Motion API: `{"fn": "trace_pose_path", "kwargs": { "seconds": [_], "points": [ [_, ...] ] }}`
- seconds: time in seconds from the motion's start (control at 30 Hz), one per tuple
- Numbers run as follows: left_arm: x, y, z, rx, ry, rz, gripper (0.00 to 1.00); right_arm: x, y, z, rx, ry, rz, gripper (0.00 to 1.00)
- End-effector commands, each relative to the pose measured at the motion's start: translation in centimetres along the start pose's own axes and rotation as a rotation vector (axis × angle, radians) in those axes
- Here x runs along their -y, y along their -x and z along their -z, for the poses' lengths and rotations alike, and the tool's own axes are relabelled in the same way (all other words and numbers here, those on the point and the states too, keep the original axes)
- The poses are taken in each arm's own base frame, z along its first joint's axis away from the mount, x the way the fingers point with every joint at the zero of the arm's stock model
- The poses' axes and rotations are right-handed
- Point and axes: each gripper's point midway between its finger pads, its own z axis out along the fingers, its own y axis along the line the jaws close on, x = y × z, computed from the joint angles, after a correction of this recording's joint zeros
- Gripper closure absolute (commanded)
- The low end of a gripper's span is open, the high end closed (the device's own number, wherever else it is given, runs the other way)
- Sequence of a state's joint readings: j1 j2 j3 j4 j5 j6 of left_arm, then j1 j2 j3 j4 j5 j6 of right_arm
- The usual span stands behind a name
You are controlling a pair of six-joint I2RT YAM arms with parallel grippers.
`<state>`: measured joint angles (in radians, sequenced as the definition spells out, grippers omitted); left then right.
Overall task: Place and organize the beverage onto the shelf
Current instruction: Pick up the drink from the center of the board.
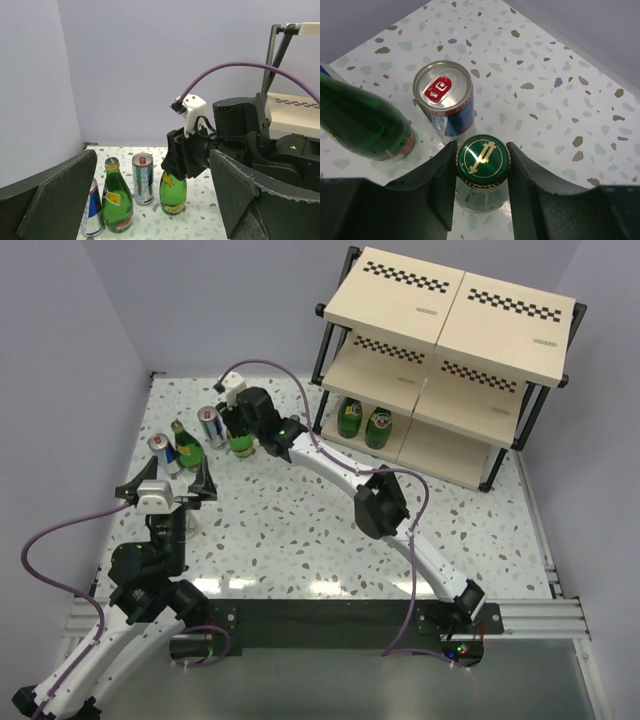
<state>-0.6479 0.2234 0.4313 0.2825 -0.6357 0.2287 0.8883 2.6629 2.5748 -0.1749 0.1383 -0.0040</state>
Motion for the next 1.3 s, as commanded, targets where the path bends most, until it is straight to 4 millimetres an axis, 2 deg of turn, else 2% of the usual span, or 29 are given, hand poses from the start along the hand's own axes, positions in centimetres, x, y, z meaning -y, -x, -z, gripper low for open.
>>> {"fn": "trace_pose_path", "kwargs": {
  "seconds": [0.0,0.03,0.07,0.17,0.2,0.27,0.3,0.37,0.53,0.6,0.7,0.73,0.77,0.8,0.83,0.87,0.9,0.93,0.97,1.0,1.07,1.1,1.13,1.27],
  "points": [
    [-0.3,0.7,-0.1,0.030,0.008,-0.003,0.00,-2.1,6.5,3.5,0.066,0.135,-0.014,1.00],
    [-0.3,0.8,-0.1,0.032,0.009,-0.005,0.00,-2.1,6.4,3.9,0.052,0.139,-0.007,1.00],
    [-0.3,0.7,-0.1,0.032,0.009,-0.005,0.00,-2.6,7.3,5.0,0.050,0.186,0.020,1.00],
    [-0.4,0.9,0.0,0.036,0.011,0.000,0.00,-3.8,6.4,6.7,-0.010,0.278,0.060,1.00],
    [-0.6,0.9,0.1,0.039,0.013,0.000,0.00,-4.2,7.6,8.0,0.000,0.308,0.070,1.00],
    [-0.7,1.0,0.2,0.045,0.015,0.005,0.00,-4.8,6.4,9.3,-0.054,0.360,0.096,1.00],
    [-0.7,1.0,0.2,0.045,0.015,0.005,0.00,-5.4,7.6,10.8,-0.042,0.411,0.102,1.00],
    [-0.5,1.2,0.3,0.051,0.004,0.005,0.00,-6.1,5.9,12.2,-0.101,0.473,0.129,1.00],
    [-0.6,1.2,0.6,0.058,-0.009,0.009,0.00,-7.3,4.6,17.0,-0.169,0.618,0.170,1.00],
    [-0.7,1.2,0.8,0.060,-0.006,0.017,0.00,-7.3,4.2,18.1,-0.183,0.635,0.178,1.00],
    [-0.7,1.0,1.0,0.062,-0.012,0.023,0.00,-6.9,3.5,20.4,-0.207,0.647,0.201,1.00],
    [-0.4,1.1,1.0,0.066,-0.028,0.025,0.00,-6.8,2.1,20.9,-0.239,0.650,0.206,1.00],
    [-0.2,0.9,1.0,0.062,-0.040,0.027,0.00,-6.6,2.9,22.2,-0.224,0.651,0.217,1.00],
    [0.1,0.9,0.9,0.059,-0.050,0.026,0.00,-6.5,1.5,22.7,-0.255,0.655,0.218,1.00],
    [0.6,0.9,0.9,0.061,-0.075,0.025,0.00,-6.3,1.3,23.3,-0.258,0.658,0.231,1.00],
    [1.0,0.7,0.7,0.052,-0.092,0.024,0.00,-5.9,2.3,24.6,-0.233,0.652,0.242,1.00],
    [1.6,0.6,0.7,0.047,-0.120,0.020,0.00,-5.7,0.9,25.1,-0.262,0.656,0.246,1.00],
    [2.0,0.5,0.6,0.040,-0.136,0.026,0.00,-5.2,1.0,25.8,-0.258,0.653,0.249,1.00],
    [2.6,0.0,0.4,0.025,-0.160,0.018,0.00,-4.9,1.8,27.0,-0.235,0.655,0.257,1.00],
    [3.1,-0.1,0.4,0.016,-0.180,0.017,0.00,-4.5,0.8,27.7,-0.251,0.657,0.263,1.00],
    [4.7,-0.7,0.2,-0.006,-0.250,0.022,0.00,-3.1,0.5,28.7,-0.254,0.650,0.258,1.00],
    [5.8,-0.7,0.3,-0.009,-0.305,0.024,0.00,-2.7,0.5,29.9,-0.242,0.661,0.261,1.00],
    [6.5,-0.9,0.3,-0.018,-0.333,0.030,0.00,-1.3,0.3,30.3,-0.243,0.646,0.252,1.00],
    [10.1,-2.5,0.4,-0.073,-0.491,0.031,0.00,1.4,-0.6,33.0,-0.238,0.602,0.279,1.00]
  ]
}}
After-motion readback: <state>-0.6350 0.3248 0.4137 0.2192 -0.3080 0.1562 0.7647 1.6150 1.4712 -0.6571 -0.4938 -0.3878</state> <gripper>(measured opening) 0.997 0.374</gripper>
